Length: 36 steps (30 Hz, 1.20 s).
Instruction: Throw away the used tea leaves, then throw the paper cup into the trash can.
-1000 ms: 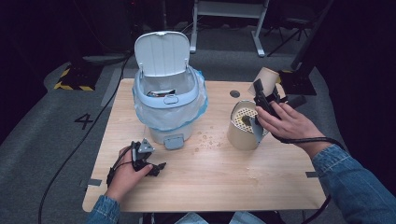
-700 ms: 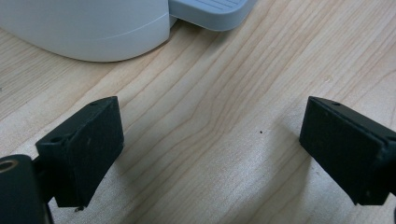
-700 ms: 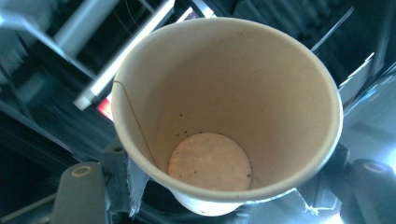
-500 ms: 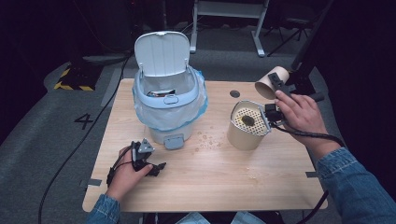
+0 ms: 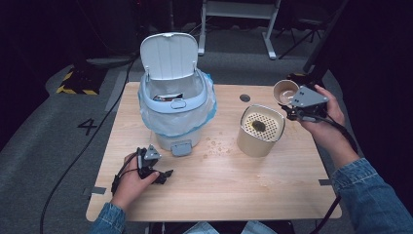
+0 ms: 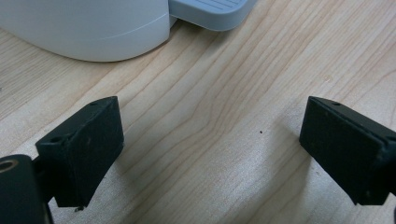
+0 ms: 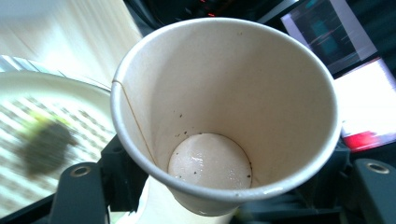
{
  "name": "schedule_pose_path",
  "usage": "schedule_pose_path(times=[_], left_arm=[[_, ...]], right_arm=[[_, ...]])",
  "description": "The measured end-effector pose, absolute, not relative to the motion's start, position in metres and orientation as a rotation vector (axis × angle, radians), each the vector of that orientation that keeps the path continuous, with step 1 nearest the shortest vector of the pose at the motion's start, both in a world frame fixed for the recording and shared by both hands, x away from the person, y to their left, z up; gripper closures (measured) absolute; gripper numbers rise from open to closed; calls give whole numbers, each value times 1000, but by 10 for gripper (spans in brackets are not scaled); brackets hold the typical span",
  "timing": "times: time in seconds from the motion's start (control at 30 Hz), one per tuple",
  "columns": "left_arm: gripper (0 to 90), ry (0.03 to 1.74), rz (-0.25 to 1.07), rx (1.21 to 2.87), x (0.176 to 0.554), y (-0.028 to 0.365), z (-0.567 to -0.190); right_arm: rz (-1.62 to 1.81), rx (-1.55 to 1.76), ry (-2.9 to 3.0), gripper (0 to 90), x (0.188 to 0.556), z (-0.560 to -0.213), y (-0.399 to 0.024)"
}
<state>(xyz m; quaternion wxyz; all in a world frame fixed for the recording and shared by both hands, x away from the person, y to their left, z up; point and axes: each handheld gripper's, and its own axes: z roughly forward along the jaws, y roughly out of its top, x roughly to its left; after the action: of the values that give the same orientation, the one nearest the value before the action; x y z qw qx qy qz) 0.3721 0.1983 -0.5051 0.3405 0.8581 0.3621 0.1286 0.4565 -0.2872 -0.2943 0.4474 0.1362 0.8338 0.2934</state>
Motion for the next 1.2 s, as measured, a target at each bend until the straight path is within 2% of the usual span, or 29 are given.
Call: schedule_pose_path(times=[0.07,0.23,0.47,1.2], left_arm=[[68,940,337,2235,372,198,-505],[68,940,336,2235,372,198,-505],[68,940,336,2235,372,198,-505],[67,941,336,2235,373,198,-505]], right_arm=[[908,477,2123,302,459,-295,-293],[1122,705,2229,302,464,-296,-303],[1241,812,2281,301,465,-298,-312],[1348,614,2379,290,474,-291,-321]])
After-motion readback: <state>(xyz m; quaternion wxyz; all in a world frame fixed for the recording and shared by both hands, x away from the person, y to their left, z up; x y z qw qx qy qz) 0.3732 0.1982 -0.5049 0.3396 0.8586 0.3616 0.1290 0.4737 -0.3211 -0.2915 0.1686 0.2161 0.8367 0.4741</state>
